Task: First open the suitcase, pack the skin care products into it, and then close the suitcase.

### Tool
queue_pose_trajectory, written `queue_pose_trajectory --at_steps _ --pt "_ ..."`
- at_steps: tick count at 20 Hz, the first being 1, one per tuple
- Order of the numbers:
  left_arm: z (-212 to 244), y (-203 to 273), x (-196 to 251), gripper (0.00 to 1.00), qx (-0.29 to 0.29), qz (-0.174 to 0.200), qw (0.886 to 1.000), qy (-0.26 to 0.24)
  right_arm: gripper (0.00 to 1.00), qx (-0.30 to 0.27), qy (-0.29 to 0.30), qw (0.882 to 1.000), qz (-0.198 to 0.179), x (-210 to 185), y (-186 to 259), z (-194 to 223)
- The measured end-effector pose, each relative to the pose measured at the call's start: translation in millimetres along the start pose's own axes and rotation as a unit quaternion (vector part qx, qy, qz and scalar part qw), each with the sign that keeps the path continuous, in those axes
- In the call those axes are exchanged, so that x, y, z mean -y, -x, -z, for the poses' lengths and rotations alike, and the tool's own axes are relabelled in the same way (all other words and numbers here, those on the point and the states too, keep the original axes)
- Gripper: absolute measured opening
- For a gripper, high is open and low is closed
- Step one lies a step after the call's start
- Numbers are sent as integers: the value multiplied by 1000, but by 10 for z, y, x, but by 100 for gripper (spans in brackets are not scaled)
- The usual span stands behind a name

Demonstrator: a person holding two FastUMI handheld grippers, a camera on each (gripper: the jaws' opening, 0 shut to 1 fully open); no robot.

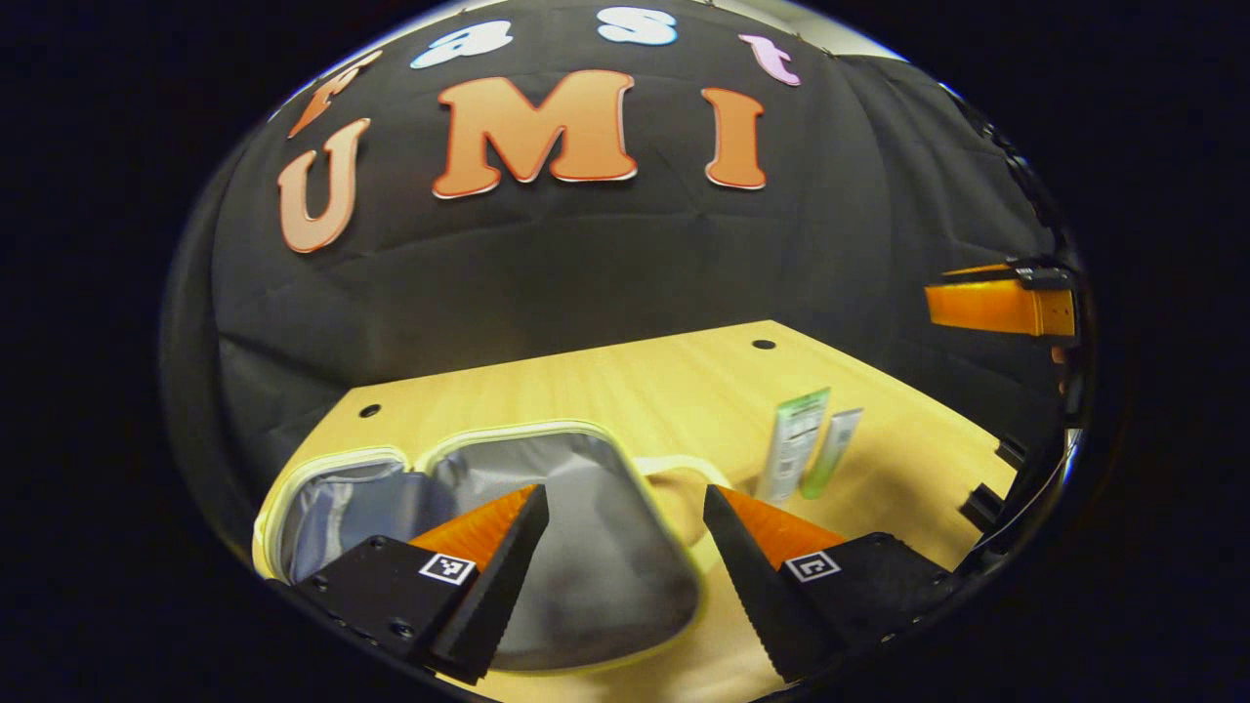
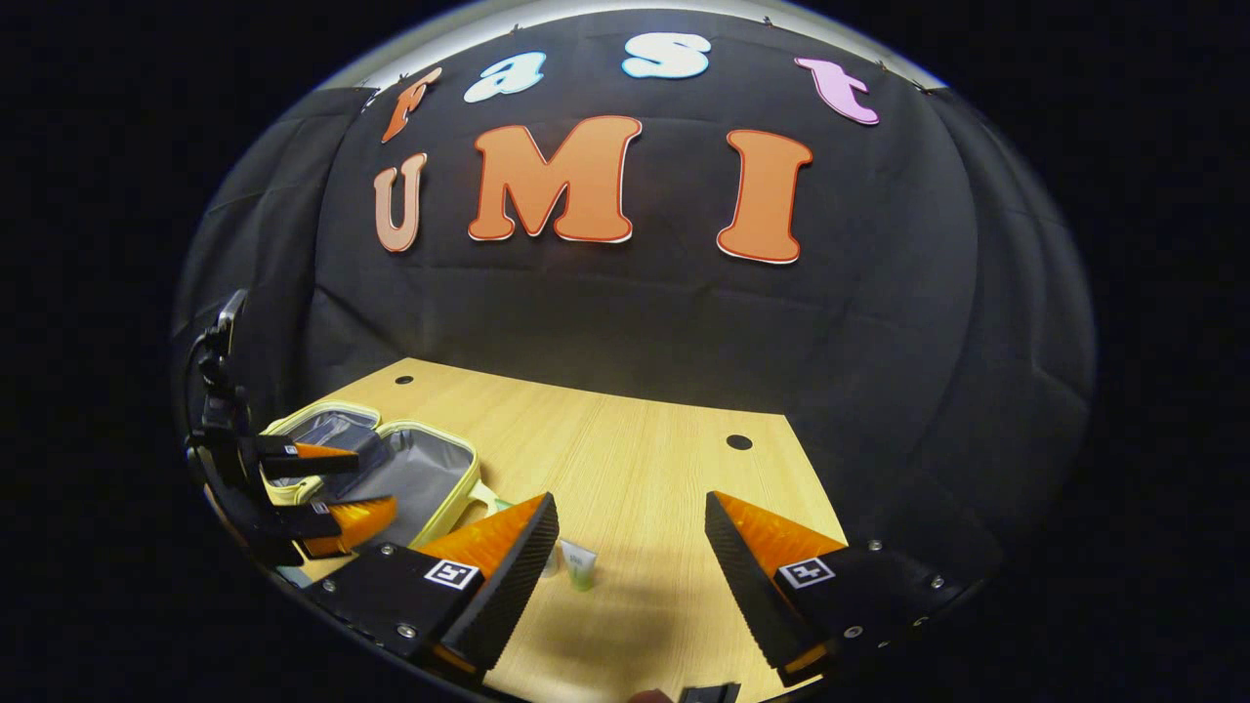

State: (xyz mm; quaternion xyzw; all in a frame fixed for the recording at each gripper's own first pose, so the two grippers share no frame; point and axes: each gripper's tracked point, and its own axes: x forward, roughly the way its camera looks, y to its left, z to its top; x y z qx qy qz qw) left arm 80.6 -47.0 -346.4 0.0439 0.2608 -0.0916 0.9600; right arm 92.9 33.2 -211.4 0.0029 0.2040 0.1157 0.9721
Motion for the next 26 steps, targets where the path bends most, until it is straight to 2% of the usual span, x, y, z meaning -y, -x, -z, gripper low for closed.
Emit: queue_pose_trajectory --at_steps 5,10,16,18,19,20,23,25,26 --pt "24 -300 632 99 -12 34 999 -12 96 -7 6 1000 -12 188 -64 108" --pt "33 -609 963 97 -8 35 999 -31 96 -3 11 1000 -13 377 -54 154" --pt "281 -934 1212 93 -38 26 998 -39 96 -6 16 1000 -14 558 -30 184" --pt "356 -1006 1246 82 -49 21 998 -45 96 -9 19 1000 -14 576 -22 226" --pt "377 -1044 1266 72 -50 23 997 -51 96 -10 21 1000 -18 549 -30 238" --pt "408 -1081 1283 68 -51 24 997 -54 96 -13 24 999 -18 543 -31 252" --pt "503 -1199 1285 65 -61 24 997 -46 96 -15 31 999 -22 521 -32 302" --pt "487 -1239 1292 55 -63 25 997 -33 96 -17 34 999 -25 501 -57 332" --pt "471 -1248 1299 56 -62 30 997 -32 96 -16 35 999 -27 494 -67 341"
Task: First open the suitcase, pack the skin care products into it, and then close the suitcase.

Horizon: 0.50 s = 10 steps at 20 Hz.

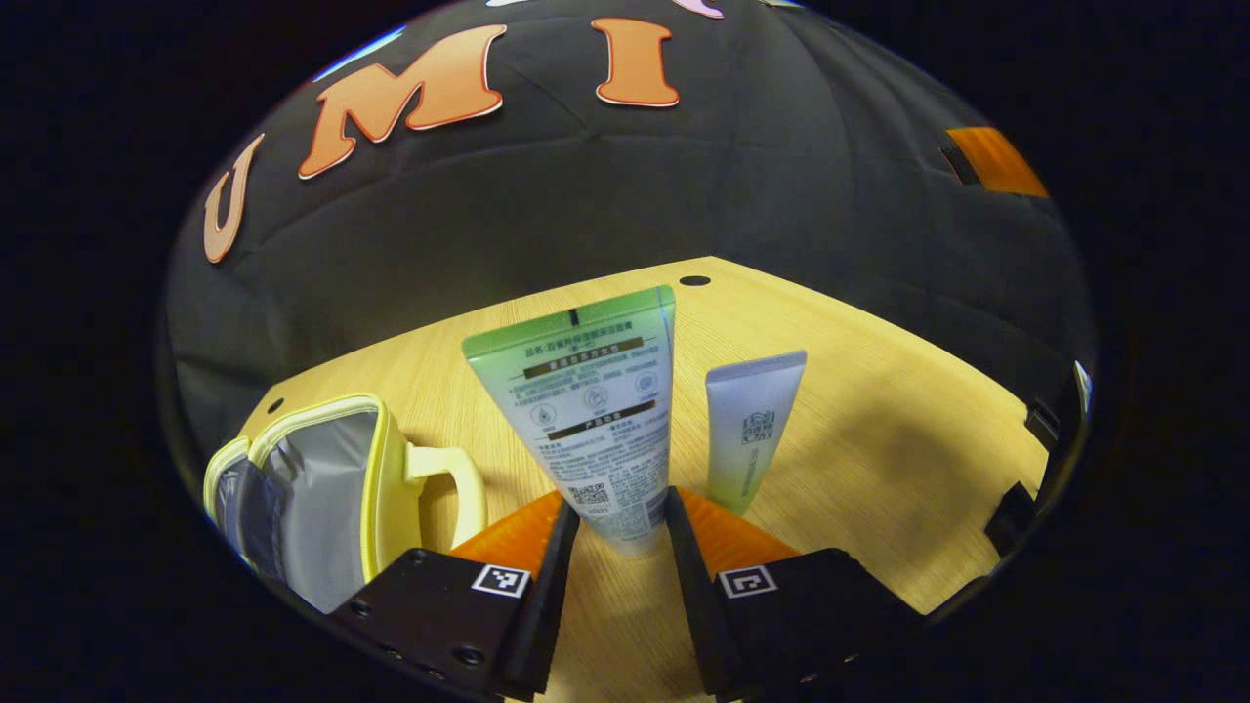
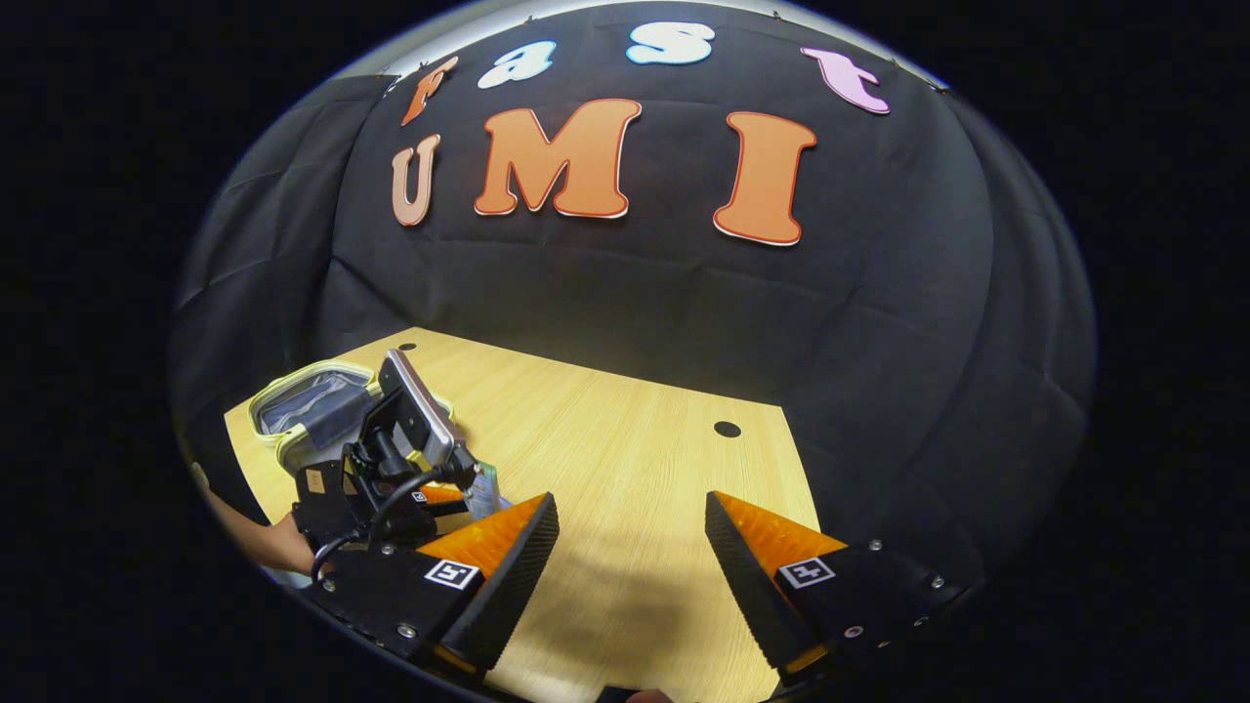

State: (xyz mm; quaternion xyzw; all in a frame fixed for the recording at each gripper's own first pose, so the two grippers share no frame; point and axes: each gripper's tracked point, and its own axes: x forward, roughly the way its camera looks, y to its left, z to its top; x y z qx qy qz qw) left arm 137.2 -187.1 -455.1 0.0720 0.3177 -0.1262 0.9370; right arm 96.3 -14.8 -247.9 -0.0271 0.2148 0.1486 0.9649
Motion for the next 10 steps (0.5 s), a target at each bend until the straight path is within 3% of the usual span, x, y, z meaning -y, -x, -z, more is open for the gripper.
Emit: queue_pose_trajectory --at_steps 3,10 --pt "-14 70 -13 48 0 -4 1000 -2 96 4 -4 1000 -5 -50 -46 50" --pt "-545 639 -219 48 40 -22 999 28 96 -23 -9 999 -40 -231 -62 207"
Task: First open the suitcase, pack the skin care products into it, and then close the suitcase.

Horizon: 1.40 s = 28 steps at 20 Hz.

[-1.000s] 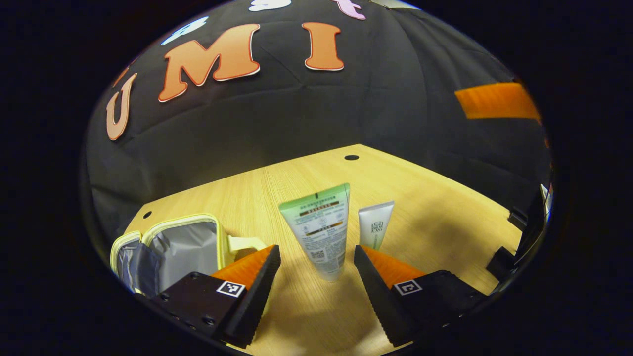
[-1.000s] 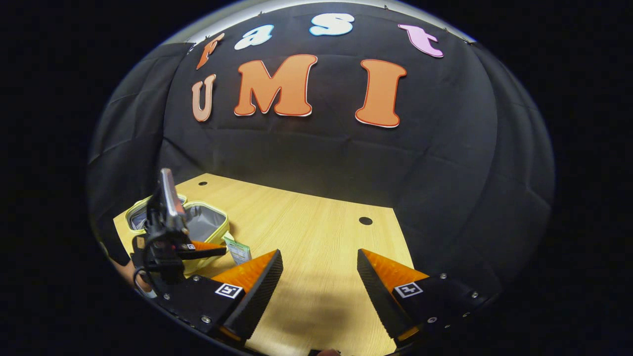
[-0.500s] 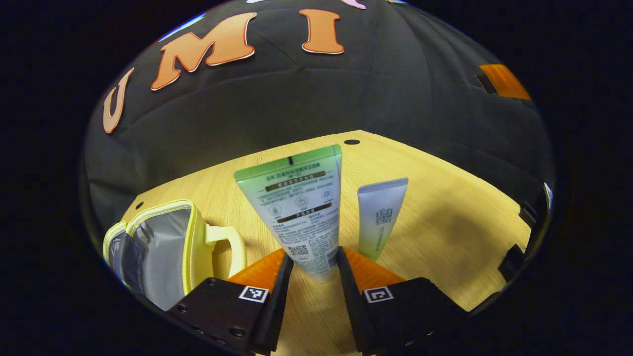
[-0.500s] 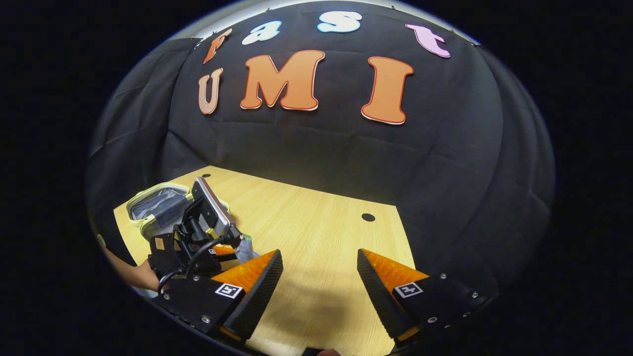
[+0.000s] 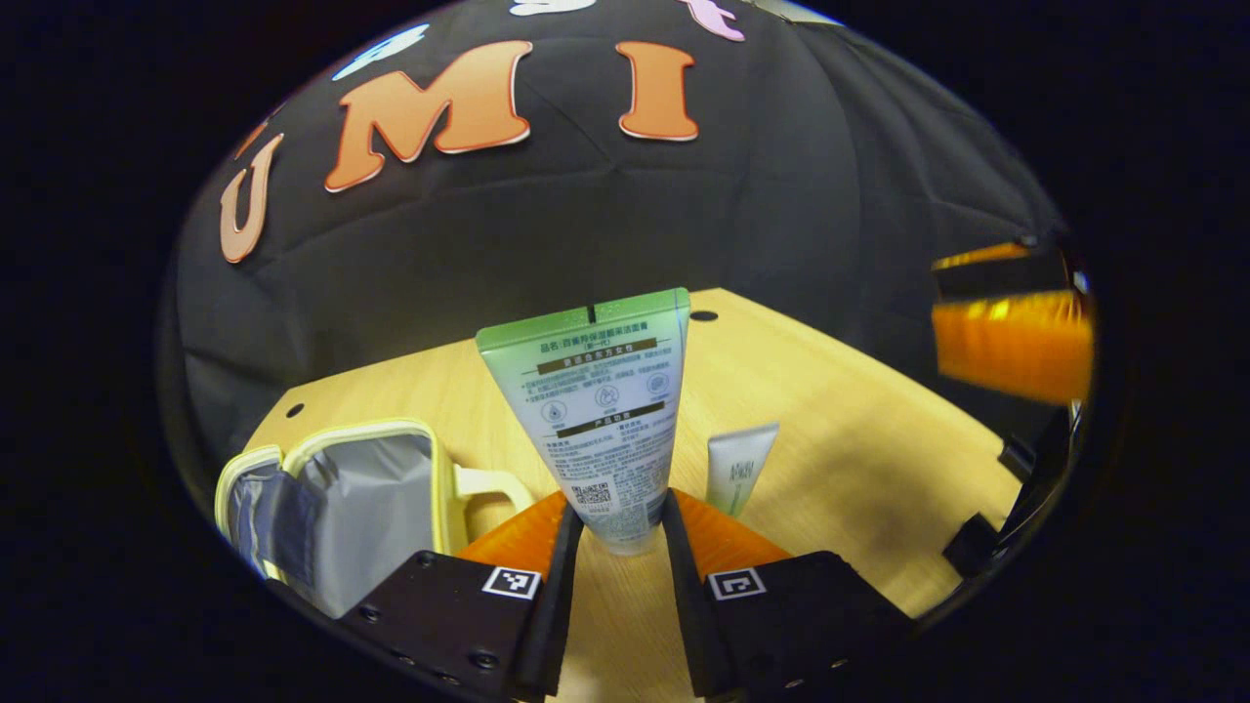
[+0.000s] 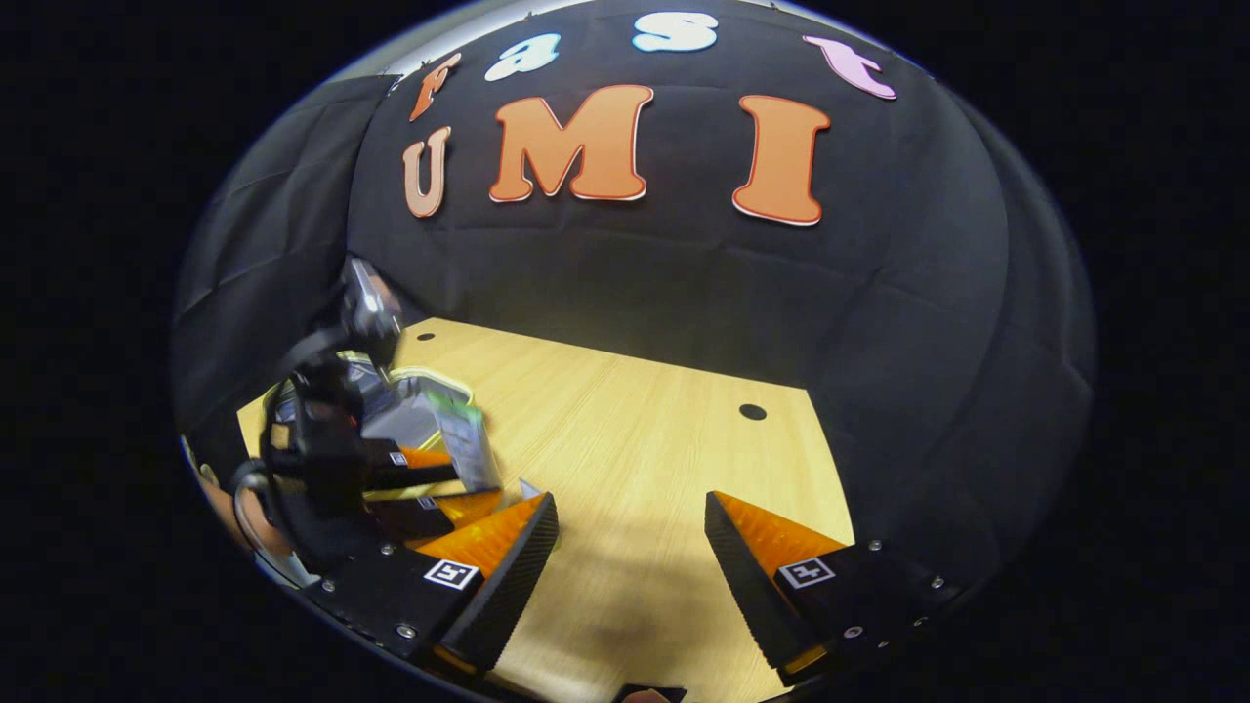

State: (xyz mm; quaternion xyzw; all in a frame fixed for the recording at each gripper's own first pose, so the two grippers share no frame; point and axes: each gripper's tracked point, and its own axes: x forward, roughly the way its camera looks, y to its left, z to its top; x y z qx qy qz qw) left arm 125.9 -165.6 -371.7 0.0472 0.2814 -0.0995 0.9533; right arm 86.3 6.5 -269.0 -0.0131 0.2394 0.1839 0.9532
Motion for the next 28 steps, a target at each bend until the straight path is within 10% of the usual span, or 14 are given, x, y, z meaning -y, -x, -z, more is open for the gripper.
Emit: queue_pose_trajectory --at_steps 18,28 --pt "-533 1372 -1084 47 26 -145 989 31 91 -106 -36 990 -85 -754 -1025 912" --pt "-301 1593 -1644 47 -1 -183 982 37 36 -133 -71 986 -68 -892 -1259 1014"
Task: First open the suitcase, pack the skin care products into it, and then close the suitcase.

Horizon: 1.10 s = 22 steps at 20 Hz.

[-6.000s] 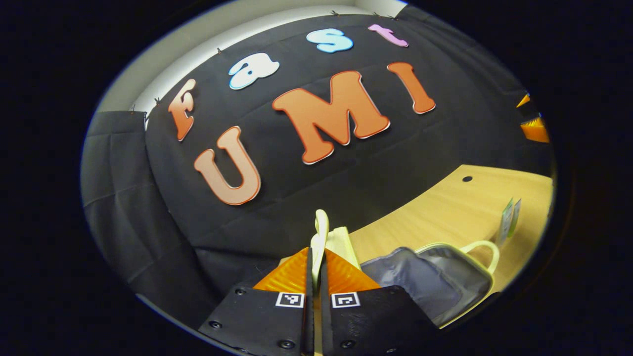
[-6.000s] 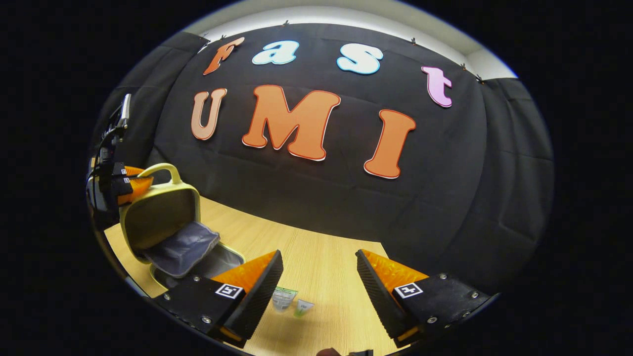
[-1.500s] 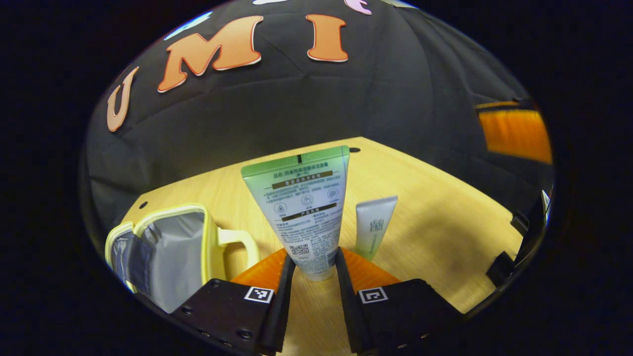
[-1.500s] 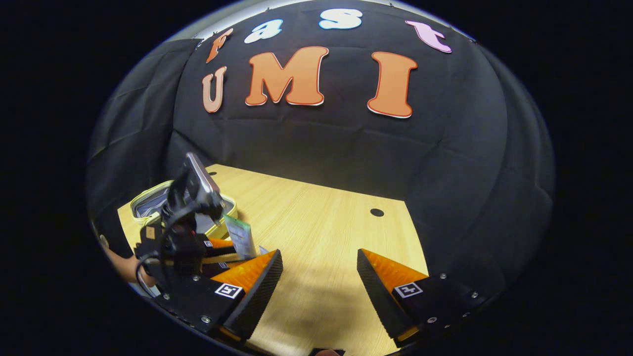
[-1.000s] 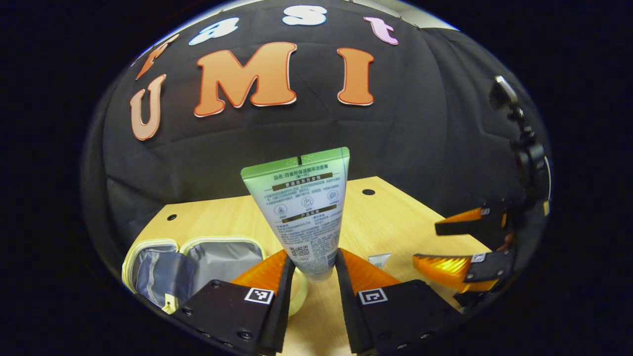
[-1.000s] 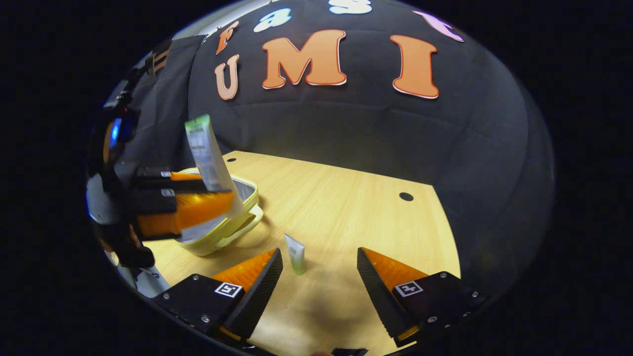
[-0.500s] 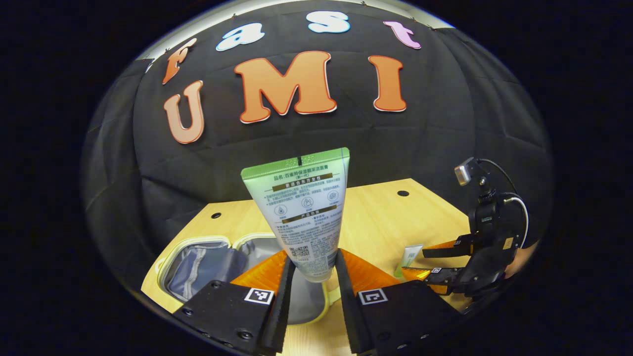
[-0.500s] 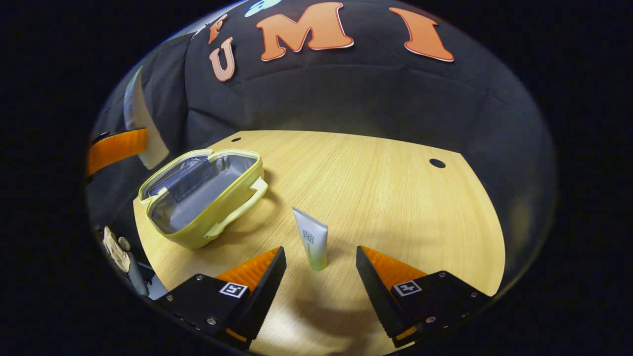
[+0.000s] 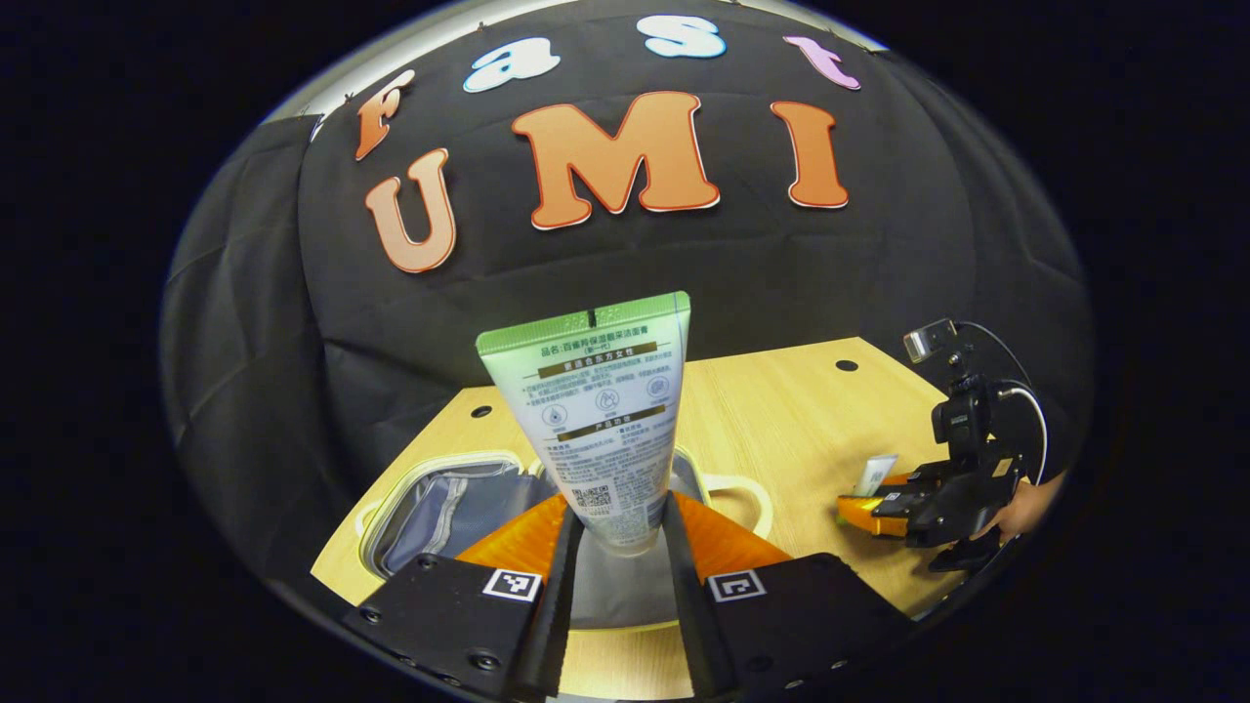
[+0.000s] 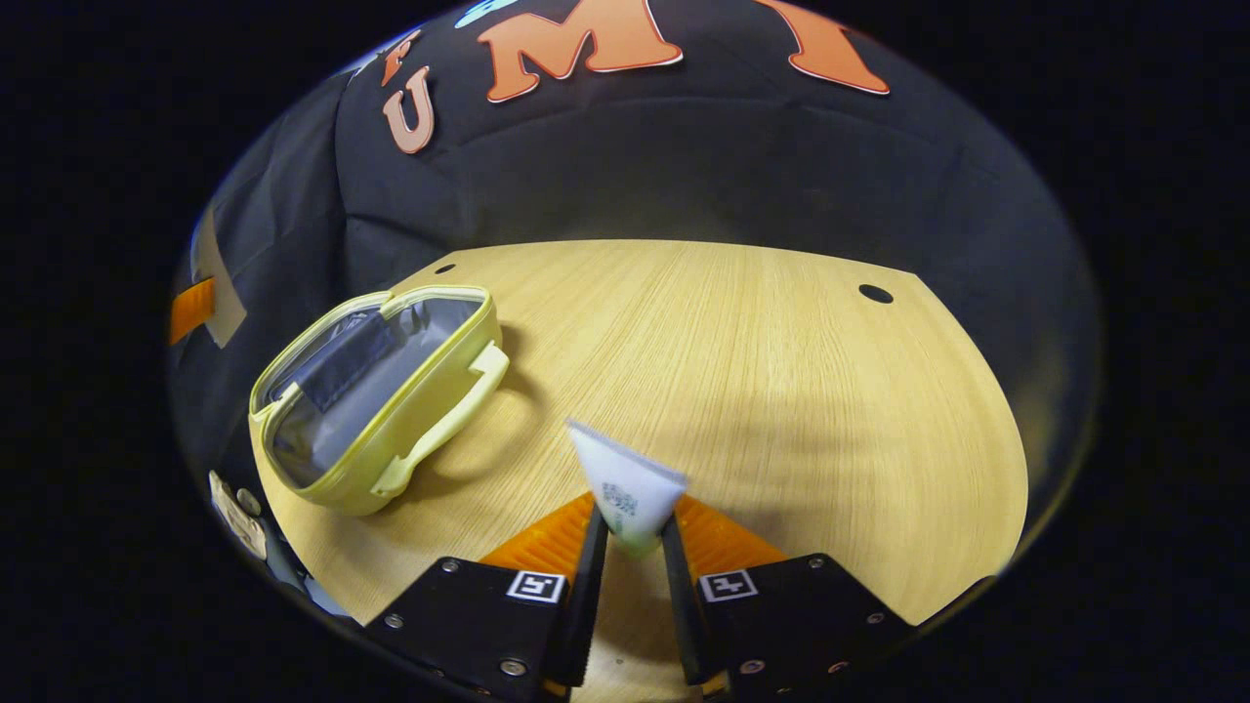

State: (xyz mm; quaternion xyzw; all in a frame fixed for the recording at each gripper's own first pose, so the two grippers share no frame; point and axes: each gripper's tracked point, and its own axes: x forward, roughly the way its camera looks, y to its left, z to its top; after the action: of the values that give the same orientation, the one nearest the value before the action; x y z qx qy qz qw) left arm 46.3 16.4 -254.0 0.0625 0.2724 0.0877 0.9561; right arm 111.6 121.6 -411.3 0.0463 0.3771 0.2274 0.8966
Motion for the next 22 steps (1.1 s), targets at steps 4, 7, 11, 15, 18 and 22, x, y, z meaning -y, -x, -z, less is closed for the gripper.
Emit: queue_pose_trajectory --at_steps 4,7,11,15,18,22 --pt "40 -143 -211 47 -3 25 1000 -11 34 6 -15 1000 19 -34 36 -103" --pt "159 -362 -359 47 -17 50 998 -17 34 12 -34 999 30 -172 186 -212" --pt "350 -616 -484 48 -44 82 996 -8 34 38 -50 998 29 -504 431 -483" --pt "519 -808 -595 48 -68 104 992 -8 34 61 -34 997 36 -769 539 -755" --pt "715 -946 -619 47 -100 127 987 -8 34 71 -21 997 32 -1013 573 -918" --pt "970 -1093 -587 48 -146 150 978 -5 34 66 -6 998 8 -1378 568 -956"
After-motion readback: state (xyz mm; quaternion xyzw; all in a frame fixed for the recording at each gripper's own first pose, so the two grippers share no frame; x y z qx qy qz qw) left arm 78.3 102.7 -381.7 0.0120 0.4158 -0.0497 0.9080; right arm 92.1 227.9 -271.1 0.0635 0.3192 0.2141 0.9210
